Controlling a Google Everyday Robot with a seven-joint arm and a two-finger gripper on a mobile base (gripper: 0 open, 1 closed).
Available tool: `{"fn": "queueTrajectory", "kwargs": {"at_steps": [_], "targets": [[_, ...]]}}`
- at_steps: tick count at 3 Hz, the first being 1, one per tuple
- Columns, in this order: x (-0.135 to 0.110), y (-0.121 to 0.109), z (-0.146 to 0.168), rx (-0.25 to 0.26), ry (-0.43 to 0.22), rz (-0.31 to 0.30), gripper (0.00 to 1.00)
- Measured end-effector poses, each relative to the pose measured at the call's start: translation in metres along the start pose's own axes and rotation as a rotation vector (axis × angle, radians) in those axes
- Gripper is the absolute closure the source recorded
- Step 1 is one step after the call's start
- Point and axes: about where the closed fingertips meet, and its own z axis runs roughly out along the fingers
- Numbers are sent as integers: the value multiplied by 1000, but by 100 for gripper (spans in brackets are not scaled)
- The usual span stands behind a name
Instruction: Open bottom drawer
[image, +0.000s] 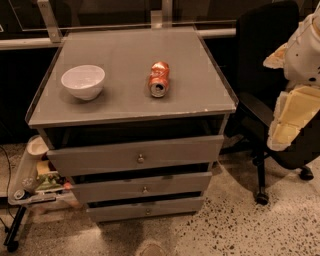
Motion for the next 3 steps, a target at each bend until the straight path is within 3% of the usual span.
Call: {"fn": "queueTrajectory", "kwargs": {"at_steps": [1, 2, 3], "targets": [[0, 0, 0, 0, 0, 0, 0], [-8, 9, 32, -12, -22, -5, 0], [-34, 31, 110, -66, -61, 27, 0]]}}
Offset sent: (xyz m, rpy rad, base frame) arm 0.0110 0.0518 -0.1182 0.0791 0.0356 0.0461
